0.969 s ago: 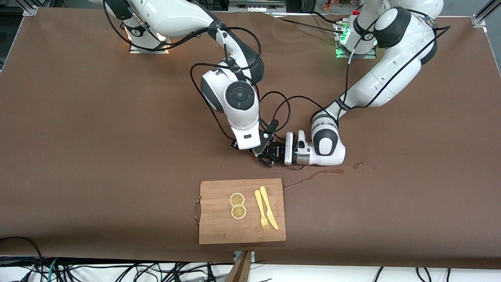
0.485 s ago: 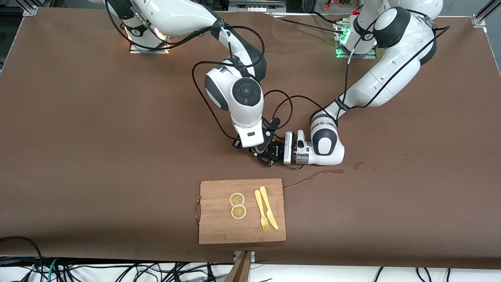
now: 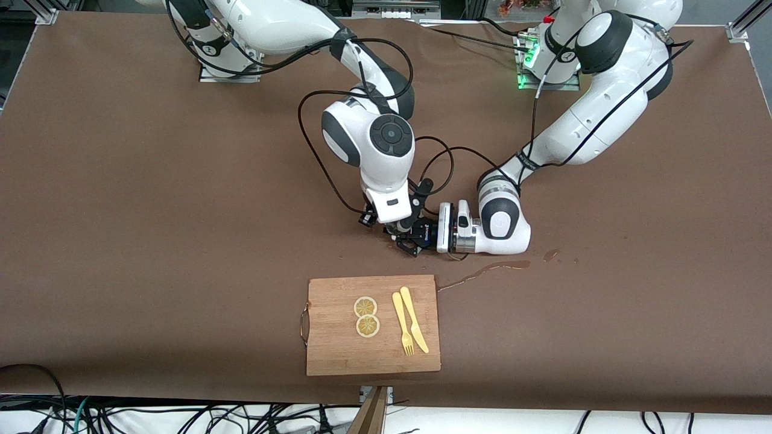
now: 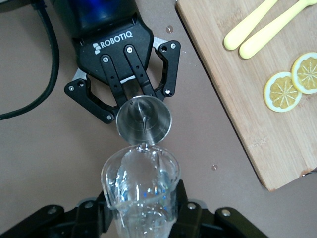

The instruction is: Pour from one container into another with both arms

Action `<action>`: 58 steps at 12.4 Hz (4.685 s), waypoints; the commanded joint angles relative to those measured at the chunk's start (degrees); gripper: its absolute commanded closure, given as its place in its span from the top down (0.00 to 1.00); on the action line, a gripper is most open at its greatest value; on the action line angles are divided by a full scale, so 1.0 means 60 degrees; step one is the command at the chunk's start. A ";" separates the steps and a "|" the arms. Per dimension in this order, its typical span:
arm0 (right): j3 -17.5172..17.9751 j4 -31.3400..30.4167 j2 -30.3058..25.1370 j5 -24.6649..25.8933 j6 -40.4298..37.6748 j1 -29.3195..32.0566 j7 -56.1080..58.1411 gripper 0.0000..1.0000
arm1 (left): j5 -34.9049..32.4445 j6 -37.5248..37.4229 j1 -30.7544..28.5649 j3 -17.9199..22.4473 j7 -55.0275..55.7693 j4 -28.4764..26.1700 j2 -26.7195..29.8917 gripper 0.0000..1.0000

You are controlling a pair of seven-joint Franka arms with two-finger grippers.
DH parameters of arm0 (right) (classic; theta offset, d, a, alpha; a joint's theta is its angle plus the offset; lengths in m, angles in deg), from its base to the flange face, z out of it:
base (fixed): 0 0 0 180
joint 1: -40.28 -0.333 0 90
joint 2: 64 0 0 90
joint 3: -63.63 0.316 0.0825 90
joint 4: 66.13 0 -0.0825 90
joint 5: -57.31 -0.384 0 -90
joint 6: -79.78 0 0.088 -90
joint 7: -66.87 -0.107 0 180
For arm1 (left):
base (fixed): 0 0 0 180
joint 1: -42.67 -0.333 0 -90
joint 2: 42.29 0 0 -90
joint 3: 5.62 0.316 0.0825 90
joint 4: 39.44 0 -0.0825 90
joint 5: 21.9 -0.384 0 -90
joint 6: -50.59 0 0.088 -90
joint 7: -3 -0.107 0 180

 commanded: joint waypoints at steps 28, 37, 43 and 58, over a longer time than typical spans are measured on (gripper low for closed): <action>0.0042 -0.0290 -0.0110 -0.7952 -0.1764 0.5115 0.8057 0.00 | 0.1534 -0.1008 -0.0775 0.1581 0.0291 -0.0189 0.1474 0.00; 0.0013 -0.1637 -0.0183 -0.8804 -0.3625 0.7122 1.2512 0.00 | 0.1197 -0.5578 -0.1874 0.5274 0.2032 -0.0175 0.2091 0.00; -0.0031 -0.3992 -0.0474 -0.9273 -0.4433 0.8543 1.6113 0.00 | 0.0511 -0.7222 -0.2578 0.7018 0.2079 -0.0116 0.2193 0.00; -0.1086 -0.5155 0.0036 -0.8643 -0.2705 0.9087 2.0632 0.00 | 0.0377 -0.7590 -0.3019 0.7078 -0.0573 -0.0277 0.1285 0.00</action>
